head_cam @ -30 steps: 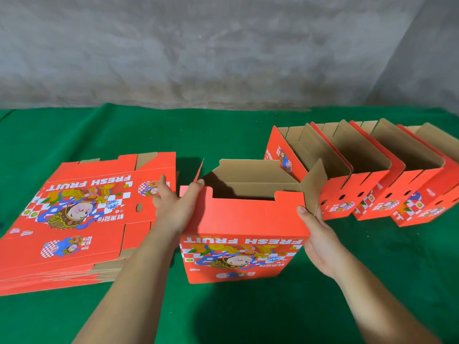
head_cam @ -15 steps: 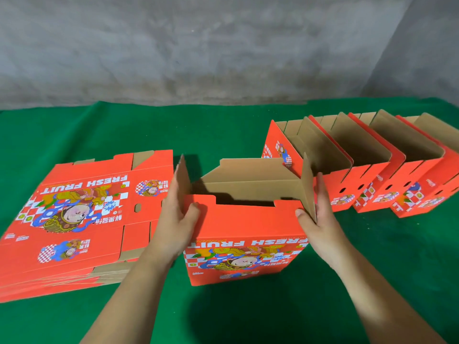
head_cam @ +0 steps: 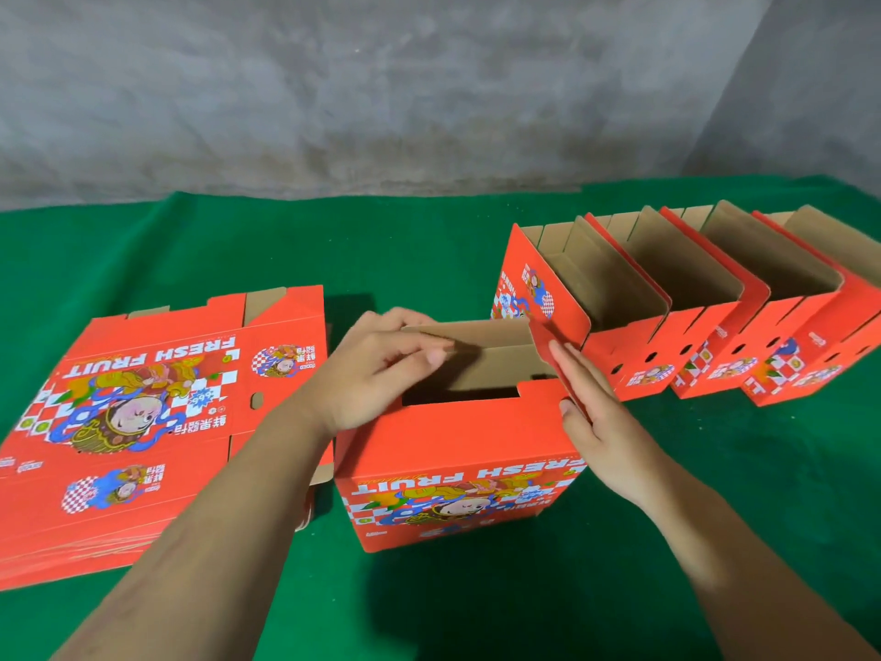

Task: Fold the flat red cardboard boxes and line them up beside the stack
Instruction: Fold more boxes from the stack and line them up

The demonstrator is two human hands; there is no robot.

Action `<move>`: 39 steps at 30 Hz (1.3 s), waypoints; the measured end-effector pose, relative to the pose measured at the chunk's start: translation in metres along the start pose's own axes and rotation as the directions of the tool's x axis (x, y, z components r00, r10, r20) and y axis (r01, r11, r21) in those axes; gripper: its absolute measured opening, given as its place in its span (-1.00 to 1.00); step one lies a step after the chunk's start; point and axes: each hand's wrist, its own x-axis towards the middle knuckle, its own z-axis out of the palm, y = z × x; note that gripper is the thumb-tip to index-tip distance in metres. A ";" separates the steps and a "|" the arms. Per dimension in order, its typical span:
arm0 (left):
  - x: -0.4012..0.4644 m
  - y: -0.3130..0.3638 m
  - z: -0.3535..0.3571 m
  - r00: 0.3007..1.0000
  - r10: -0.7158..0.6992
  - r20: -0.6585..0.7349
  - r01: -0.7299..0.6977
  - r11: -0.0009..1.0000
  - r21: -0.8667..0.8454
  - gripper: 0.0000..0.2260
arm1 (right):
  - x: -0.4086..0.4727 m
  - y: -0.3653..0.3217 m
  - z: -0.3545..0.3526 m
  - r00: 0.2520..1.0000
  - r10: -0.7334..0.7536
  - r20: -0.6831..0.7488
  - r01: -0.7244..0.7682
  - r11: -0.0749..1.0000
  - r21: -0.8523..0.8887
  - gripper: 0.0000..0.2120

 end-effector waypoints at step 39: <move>0.001 -0.011 0.032 0.907 -0.397 -0.139 0.418 0.810 0.412 -0.24 | 0.059 -0.036 0.023 0.936 0.350 -0.031 -0.323 0.823 -0.468 -0.35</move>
